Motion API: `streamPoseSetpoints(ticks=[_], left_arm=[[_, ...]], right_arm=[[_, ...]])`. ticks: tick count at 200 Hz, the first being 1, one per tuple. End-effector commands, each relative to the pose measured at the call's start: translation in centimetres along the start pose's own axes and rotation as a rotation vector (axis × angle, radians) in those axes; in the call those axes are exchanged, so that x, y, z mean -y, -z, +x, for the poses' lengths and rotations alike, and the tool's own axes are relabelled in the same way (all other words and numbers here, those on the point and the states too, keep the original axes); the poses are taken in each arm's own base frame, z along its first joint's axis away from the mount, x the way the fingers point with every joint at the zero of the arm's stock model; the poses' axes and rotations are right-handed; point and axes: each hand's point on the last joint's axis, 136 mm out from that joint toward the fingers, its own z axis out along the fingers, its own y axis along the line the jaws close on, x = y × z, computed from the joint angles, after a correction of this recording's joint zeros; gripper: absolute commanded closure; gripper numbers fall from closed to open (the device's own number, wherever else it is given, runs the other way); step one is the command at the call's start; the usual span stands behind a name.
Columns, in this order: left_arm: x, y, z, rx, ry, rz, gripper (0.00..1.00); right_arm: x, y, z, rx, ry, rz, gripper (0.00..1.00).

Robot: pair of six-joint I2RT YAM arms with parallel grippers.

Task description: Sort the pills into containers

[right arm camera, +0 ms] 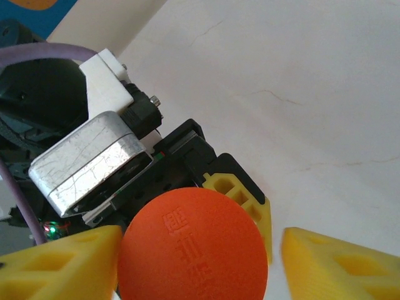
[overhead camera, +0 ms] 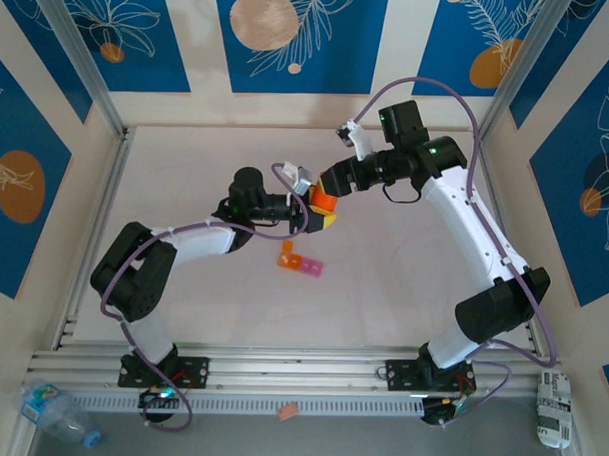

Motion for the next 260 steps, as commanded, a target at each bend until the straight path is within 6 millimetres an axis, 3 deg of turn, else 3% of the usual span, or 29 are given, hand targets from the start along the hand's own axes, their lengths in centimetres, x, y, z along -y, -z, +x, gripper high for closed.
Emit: streamPoseSetpoints(ticks=[1, 19, 48, 122, 173, 198, 227, 260], left_arm=[[0.4, 0.0, -1.6, 0.024, -0.035, 0.033, 1.0], [0.5, 0.0, -1.7, 0.025, -0.036, 0.035, 1.0], [0.4, 0.1, -2.3, 0.04, -0.052, 0.015, 1.0], [-1.6, 1.8, -5.0, 0.091, -0.265, -0.308, 1.0], [-1.3, 1.6, -4.9, 0.099, -0.263, -0.287, 1.0], [-1.4, 1.4, -4.5, 0.103, -0.244, -0.275, 1.0], [-1.6, 1.1, -3.8, 0.089, -0.218, -0.257, 1.0], [-1.9, 0.8, -2.7, 0.069, -0.188, -0.234, 1.0]], right_arm=[[-0.4, -0.4, 0.3, -0.025, -0.007, -0.017, 0.46], [-0.3, -0.6, 0.6, -0.035, -0.019, -0.016, 0.58], [0.6, -1.4, 1.3, -0.042, -0.094, 0.031, 0.66], [3.1, -4.7, 4.1, 0.0, -0.415, 0.259, 0.67], [2.6, -5.5, 4.0, 0.011, -0.433, 0.231, 0.65], [2.5, -4.8, 3.3, 0.025, -0.44, 0.206, 0.6], [2.7, -2.2, 1.3, 0.079, -0.456, 0.165, 0.5], [2.0, 2.3, -1.1, 0.179, -0.438, 0.093, 0.26]])
